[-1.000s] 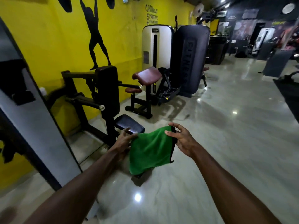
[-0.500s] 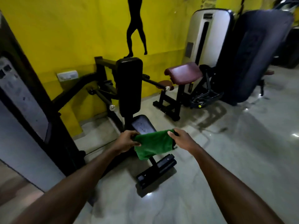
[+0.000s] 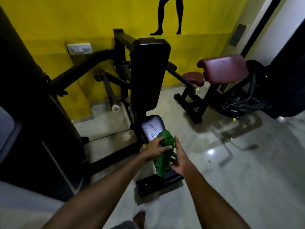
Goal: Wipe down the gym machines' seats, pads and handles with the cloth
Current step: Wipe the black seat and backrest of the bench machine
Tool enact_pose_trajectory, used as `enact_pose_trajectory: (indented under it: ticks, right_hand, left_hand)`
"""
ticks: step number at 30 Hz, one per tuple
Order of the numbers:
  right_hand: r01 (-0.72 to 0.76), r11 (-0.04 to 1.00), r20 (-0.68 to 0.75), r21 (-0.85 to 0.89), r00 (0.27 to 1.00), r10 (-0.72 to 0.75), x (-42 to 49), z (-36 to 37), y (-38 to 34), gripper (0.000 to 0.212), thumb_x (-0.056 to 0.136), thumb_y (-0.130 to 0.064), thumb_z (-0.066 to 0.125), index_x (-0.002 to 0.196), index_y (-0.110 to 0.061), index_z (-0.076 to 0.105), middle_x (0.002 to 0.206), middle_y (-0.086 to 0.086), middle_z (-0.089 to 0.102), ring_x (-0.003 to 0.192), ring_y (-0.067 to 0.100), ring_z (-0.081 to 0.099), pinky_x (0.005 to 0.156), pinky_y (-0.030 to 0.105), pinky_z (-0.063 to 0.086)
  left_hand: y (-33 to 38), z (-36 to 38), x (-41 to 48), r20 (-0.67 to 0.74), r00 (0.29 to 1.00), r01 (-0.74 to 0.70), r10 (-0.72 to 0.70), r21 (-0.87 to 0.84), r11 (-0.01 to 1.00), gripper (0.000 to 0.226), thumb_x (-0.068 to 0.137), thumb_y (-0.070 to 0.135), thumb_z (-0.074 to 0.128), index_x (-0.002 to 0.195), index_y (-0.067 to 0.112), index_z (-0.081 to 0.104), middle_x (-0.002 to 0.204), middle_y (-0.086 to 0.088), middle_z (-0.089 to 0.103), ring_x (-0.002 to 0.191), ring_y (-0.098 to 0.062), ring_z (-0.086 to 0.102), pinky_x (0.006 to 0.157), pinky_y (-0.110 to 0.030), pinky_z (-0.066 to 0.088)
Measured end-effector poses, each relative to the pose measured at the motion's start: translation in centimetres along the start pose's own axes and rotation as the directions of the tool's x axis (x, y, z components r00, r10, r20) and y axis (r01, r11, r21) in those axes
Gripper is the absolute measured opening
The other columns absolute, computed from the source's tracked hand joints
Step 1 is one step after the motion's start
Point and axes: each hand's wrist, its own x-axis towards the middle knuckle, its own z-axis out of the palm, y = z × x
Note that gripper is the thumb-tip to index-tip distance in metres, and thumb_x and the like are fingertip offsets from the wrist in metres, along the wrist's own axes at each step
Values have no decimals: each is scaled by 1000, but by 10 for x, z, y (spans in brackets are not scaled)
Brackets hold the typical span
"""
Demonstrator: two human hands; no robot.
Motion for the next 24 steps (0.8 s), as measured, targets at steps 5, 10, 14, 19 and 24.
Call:
enact_pose_trajectory:
  ticks: [5,10,14,19,24]
  right_hand:
    - [28,994,-124,101,992,-15,83,-11,-5,47,93,-43,68,122,-7,72,113,24,74,104,41,71,99,57,54]
    - [255,872,-244,-418,893,-378,163,-49,1,57,78,-64,69,120,-25,70,107,6,76,105,31,71,93,52,57]
    - [349,626,-87,-698,825,-558,225,-79,12,53,91,-55,61,130,-19,65,113,9,72,107,30,66,88,41,55]
    - [330,252,80,-910,736,-672,296,-103,57,63,95,-48,55,142,-7,56,140,22,55,112,45,57,89,51,52]
    - [364,-147,382,-920,746,-545,320,-121,117,66,91,-54,48,153,-32,43,158,10,40,127,40,48,93,57,50]
  left_hand:
    - [-20,19,45,-75,969,217,-236,-200,955,30,77,48,69,93,23,71,89,3,71,80,-8,65,73,-23,51]
    - [-71,38,83,-284,740,401,-610,-542,739,22,97,7,55,76,13,58,65,-6,60,47,-5,53,49,-19,40]
    - [-118,60,101,-340,543,500,-768,-603,621,9,93,13,55,88,14,62,82,-6,69,69,-17,63,48,-17,43]
    - [-187,98,136,-276,414,499,-867,-728,470,15,91,16,47,96,14,61,96,-9,66,86,-23,61,62,-26,45]
    - [-251,122,166,-156,319,456,-935,-839,296,32,97,33,41,120,20,59,119,-6,62,109,-24,56,80,-34,46]
